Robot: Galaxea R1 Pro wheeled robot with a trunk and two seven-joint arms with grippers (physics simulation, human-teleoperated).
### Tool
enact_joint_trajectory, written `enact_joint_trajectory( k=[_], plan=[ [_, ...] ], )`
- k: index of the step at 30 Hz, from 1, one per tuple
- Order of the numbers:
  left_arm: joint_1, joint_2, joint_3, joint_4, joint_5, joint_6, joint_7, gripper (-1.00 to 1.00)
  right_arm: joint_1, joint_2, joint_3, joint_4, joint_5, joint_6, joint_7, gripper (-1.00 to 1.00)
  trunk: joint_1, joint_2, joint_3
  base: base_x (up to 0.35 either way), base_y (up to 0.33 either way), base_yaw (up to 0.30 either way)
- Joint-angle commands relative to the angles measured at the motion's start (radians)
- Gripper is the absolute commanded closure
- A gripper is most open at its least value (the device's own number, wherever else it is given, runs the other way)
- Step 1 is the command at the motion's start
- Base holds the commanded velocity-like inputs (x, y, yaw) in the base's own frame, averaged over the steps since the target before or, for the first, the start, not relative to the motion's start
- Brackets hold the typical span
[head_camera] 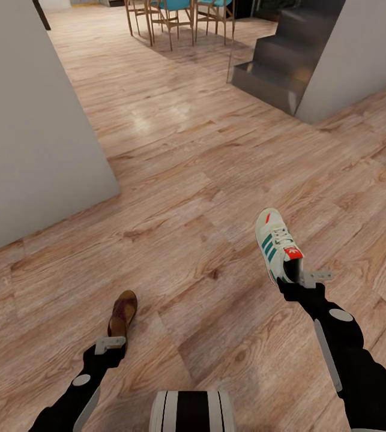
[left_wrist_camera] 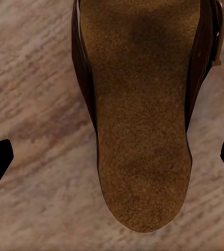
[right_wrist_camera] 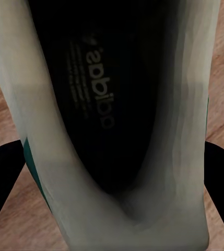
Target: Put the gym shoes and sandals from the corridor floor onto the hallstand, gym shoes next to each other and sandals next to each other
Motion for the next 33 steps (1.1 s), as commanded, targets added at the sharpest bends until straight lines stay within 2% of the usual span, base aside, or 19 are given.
enact_joint_trajectory(
  k=[1, 3, 10, 21, 27, 33],
  plan=[
    [-0.001, 0.001, -0.007, 0.000, 0.010, -0.004, 0.007, -1.00, 0.000, 0.000, -0.002, -0.001, 0.007, 0.005, 0.008, 1.00, 0.000, 0.000, -0.002, 0.000, 0.000, 0.000],
    [-0.001, 0.001, -0.007, 0.000, 0.010, -0.004, 0.007, -1.00, 0.000, 0.000, -0.002, -0.001, 0.007, 0.005, 0.008, 1.00, 0.000, 0.000, -0.003, 0.000, 0.000, 0.000],
    [-0.001, -0.003, -0.005, -0.001, 0.011, -0.005, 0.003, -1.00, 0.000, 0.000, -0.003, -0.001, 0.007, 0.005, 0.008, 1.00, 0.003, -0.002, -0.032, 0.000, 0.000, 0.000],
    [0.000, -0.006, -0.007, -0.001, 0.011, -0.006, 0.002, -1.00, 0.000, 0.000, -0.003, -0.001, 0.008, 0.007, 0.008, 1.00, 0.003, -0.002, -0.042, 0.000, 0.000, -0.080],
    [0.000, -0.012, -0.007, -0.001, 0.011, -0.006, 0.003, -1.00, 0.000, 0.000, -0.004, -0.001, 0.008, 0.007, 0.008, 1.00, 0.006, -0.003, -0.066, 0.000, 0.000, -0.018],
    [0.000, -0.013, -0.007, -0.001, 0.010, -0.006, 0.007, -1.00, 0.000, -0.001, -0.005, -0.001, 0.008, 0.007, 0.008, 1.00, 0.006, -0.003, -0.066, 0.000, 0.000, -0.002]
  ],
)
